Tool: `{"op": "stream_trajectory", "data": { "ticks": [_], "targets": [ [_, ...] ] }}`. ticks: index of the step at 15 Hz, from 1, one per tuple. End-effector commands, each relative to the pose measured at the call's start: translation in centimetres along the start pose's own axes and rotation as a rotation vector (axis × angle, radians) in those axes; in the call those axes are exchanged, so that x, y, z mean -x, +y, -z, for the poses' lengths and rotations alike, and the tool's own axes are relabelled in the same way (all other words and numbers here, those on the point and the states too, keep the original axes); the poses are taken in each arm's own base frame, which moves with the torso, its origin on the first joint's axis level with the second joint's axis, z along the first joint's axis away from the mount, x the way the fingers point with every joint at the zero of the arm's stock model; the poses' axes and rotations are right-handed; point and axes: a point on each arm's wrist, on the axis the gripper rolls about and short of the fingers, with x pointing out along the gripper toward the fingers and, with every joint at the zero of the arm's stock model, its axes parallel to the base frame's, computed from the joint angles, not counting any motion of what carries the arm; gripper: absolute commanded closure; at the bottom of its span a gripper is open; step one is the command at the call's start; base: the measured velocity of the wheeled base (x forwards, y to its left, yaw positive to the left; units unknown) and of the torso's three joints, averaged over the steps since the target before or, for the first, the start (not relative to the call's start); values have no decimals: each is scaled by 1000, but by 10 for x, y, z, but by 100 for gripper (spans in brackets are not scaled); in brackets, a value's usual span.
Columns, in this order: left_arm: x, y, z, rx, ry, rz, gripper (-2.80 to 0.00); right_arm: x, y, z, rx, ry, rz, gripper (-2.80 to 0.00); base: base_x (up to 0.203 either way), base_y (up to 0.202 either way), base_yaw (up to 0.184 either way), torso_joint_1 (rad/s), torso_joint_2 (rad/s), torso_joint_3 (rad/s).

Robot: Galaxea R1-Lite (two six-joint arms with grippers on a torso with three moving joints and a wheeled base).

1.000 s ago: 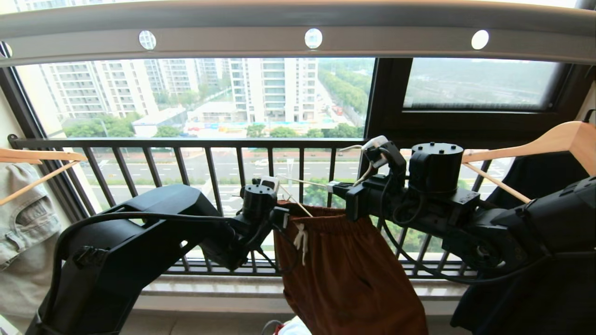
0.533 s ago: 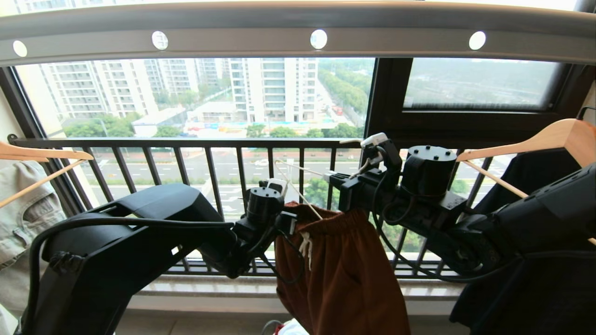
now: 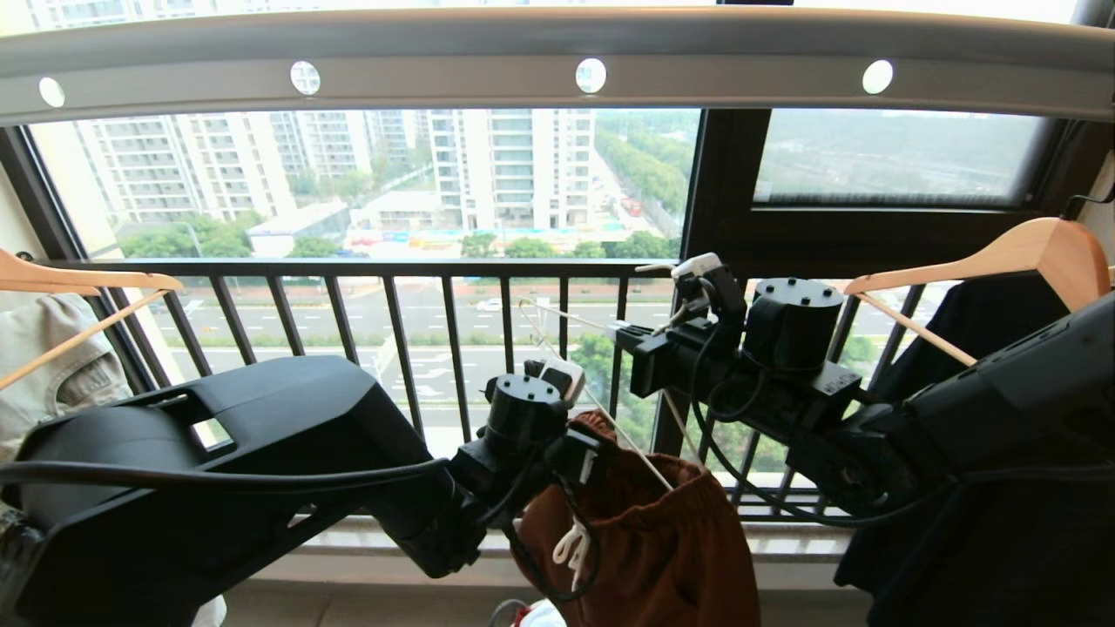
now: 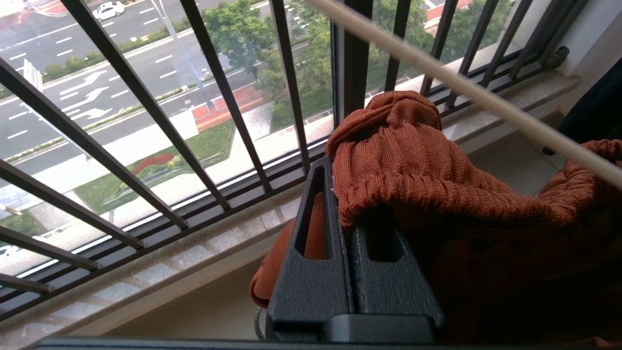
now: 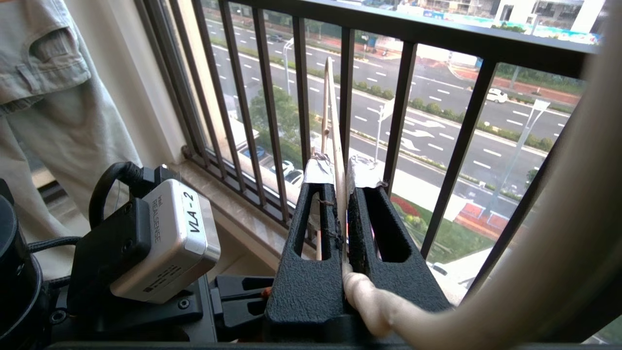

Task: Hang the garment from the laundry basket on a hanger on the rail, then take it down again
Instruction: Take the clothes off the clothes rack

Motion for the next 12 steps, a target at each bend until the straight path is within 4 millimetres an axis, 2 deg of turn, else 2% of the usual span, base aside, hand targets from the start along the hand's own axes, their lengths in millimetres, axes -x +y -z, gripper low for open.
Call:
{"op": "stream_trajectory", "data": {
  "ticks": [1,3,4,7,9,12],
  "targets": [
    [-1,-3,5,-8,12,5,0,-2,0,-6,2,-28,29,0,0,0,0,0,0,0],
    [-6,-12,26,-74,64,25,0,-4,-1,-11,-1,-49,55,0,0,0,0,0,0,0],
    [-5,-16,31,-95,75,36,0,-5,-1,-12,-17,-55,59,0,0,0,0,0,0,0],
    [1,-15,41,-148,113,43,0,-9,-6,-23,-43,-103,124,0,0,0,0,0,0,0],
    [-2,-14,38,-158,100,38,0,-10,-11,-23,-46,-104,138,0,0,0,0,0,0,0],
    [-10,-2,24,-135,50,1,0,-11,-16,-19,-46,-95,153,0,0,0,0,0,0,0]
  ]
}}
